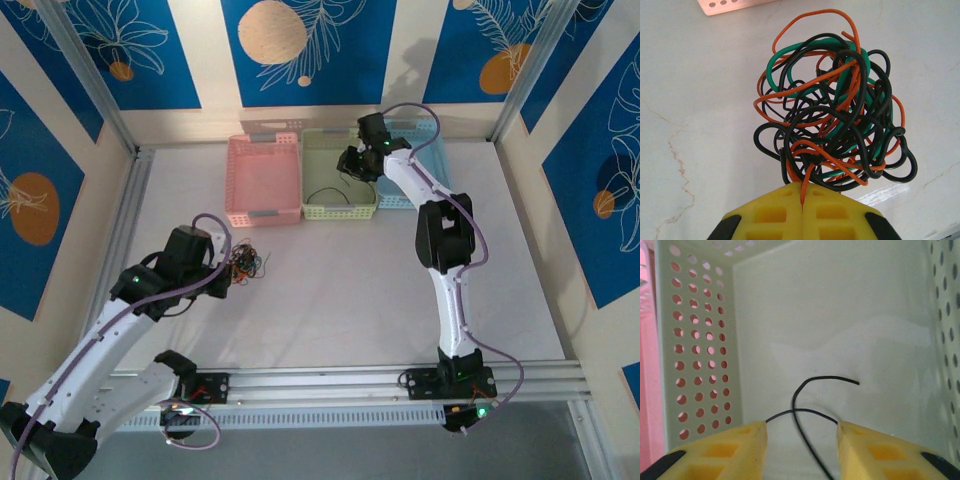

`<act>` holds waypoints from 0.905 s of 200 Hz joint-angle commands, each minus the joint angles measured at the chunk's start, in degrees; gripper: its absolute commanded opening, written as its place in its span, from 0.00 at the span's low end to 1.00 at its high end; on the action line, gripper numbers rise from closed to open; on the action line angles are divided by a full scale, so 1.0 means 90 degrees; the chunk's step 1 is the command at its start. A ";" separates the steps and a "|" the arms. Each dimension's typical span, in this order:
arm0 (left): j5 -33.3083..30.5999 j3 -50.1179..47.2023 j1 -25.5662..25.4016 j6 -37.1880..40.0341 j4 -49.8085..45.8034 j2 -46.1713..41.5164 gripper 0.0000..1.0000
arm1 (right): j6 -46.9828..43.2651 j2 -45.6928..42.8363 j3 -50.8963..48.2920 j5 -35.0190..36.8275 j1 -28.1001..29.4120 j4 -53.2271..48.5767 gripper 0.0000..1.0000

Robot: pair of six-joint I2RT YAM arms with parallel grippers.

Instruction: Untangle the cables

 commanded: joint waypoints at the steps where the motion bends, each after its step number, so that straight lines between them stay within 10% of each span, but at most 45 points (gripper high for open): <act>1: 0.0152 -0.0046 0.0046 0.0085 0.0208 -0.0062 0.00 | -0.0234 -0.0402 0.0136 -0.0101 -0.0078 -0.0303 0.43; 126: 0.0225 -0.0056 0.0046 0.0108 0.0232 0.0001 0.00 | -0.0678 -0.2891 -0.2242 -0.0021 -0.0451 0.0237 0.50; 181: 0.1158 -0.0095 0.0036 0.0179 0.0455 -0.0104 0.00 | -0.0739 -0.5603 -0.5509 0.0096 0.0273 0.1728 0.49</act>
